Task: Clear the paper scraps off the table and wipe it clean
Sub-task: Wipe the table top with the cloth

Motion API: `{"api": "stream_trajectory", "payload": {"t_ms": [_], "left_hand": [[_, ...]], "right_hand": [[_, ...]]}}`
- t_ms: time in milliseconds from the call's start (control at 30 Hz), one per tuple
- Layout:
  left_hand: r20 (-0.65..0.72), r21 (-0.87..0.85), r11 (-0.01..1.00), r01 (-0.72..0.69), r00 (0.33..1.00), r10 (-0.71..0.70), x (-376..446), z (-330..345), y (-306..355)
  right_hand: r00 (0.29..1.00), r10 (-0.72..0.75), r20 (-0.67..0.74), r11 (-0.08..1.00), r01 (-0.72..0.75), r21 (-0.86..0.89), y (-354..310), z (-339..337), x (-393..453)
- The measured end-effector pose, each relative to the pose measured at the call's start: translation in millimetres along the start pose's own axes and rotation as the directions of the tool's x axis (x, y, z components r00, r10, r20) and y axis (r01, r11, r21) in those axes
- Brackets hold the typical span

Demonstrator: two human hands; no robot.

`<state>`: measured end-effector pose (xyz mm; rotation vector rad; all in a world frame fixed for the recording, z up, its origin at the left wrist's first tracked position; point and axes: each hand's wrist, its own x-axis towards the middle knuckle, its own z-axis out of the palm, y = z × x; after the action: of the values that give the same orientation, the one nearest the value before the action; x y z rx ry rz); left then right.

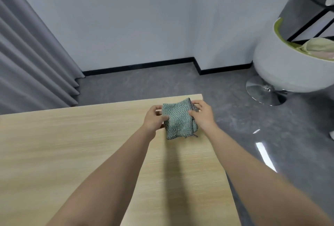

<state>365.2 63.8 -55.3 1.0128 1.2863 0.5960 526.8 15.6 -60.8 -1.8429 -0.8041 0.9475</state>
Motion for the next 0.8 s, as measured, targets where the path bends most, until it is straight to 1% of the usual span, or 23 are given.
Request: {"api": "stream_trajectory", "payload": {"t_ms": [133, 300, 333, 367, 400, 433, 467, 500, 533, 567, 600, 667, 800], "left_hand": [[-0.039, 0.064, 0.997, -0.032, 0.999, 0.035, 22.8, 7.0, -26.2], [-0.051, 0.263, 0.956, -0.133, 0.987, 0.151, 46.2, 8.5, -46.1], [-0.053, 0.351, 0.921, -0.166, 0.979, 0.197, 51.2, 6.6, -48.4], [-0.050, 0.470, 0.859, -0.202, 0.966, 0.254, 54.9, 3.4, -51.4], [-0.038, 0.584, 0.777, -0.235, 0.948, 0.315, 57.5, -0.9, -55.1], [-0.018, 0.670, 0.697, -0.257, 0.932, 0.361, 59.5, -5.8, -59.7], [0.010, 0.732, 0.627, -0.268, 0.923, 0.384, 61.3, -10.8, -66.2], [0.048, 0.789, 0.553, -0.270, 0.923, 0.382, 62.6, -15.6, -74.5], [0.092, 0.844, 0.466, -0.266, 0.927, 0.363, 63.3, -19.6, -82.2], [0.126, 0.889, 0.379, -0.258, 0.932, 0.339, 63.0, -22.1, -89.5], [0.146, 0.916, 0.310, -0.255, 0.931, 0.334, 62.5, -23.6, -95.4], [0.146, 0.936, 0.251, -0.247, 0.921, 0.362, 60.5, -23.6, -101.7], [0.107, 0.944, 0.251, -0.212, 0.921, 0.374, 60.1, -21.7, -106.2]], "right_hand": [[0.999, -0.006, -0.036, 0.997, 0.004, -0.076, 30.1, 10.6, 14.2], [0.993, -0.057, -0.104, 0.983, 0.038, -0.180, 45.3, 17.8, 24.1], [0.993, -0.073, -0.097, 0.969, 0.048, -0.242, 47.8, 18.0, 26.3], [0.991, -0.109, -0.079, 0.935, 0.075, -0.346, 51.1, 18.2, 27.3], [0.985, -0.165, -0.046, 0.869, 0.124, -0.478, 55.2, 18.4, 27.8], [0.972, -0.233, 0.012, 0.774, 0.193, -0.602, 59.6, 19.1, 28.0], [0.954, -0.282, 0.097, 0.674, 0.269, -0.688, 64.3, 21.3, 28.6], [0.937, -0.289, 0.196, 0.599, 0.336, -0.727, 67.4, 25.2, 29.3], [0.923, -0.261, 0.283, 0.551, 0.383, -0.742, 69.7, 30.9, 30.4], [0.912, -0.224, 0.342, 0.514, 0.409, -0.754, 72.6, 37.5, 31.9], [0.907, -0.199, 0.371, 0.477, 0.420, -0.772, 76.0, 44.3, 33.9], [0.912, -0.196, 0.360, 0.414, 0.410, -0.813, 82.1, 54.4, 37.2], [0.925, -0.222, 0.307, 0.377, 0.372, -0.849, 87.8, 62.5, 42.7]]}}
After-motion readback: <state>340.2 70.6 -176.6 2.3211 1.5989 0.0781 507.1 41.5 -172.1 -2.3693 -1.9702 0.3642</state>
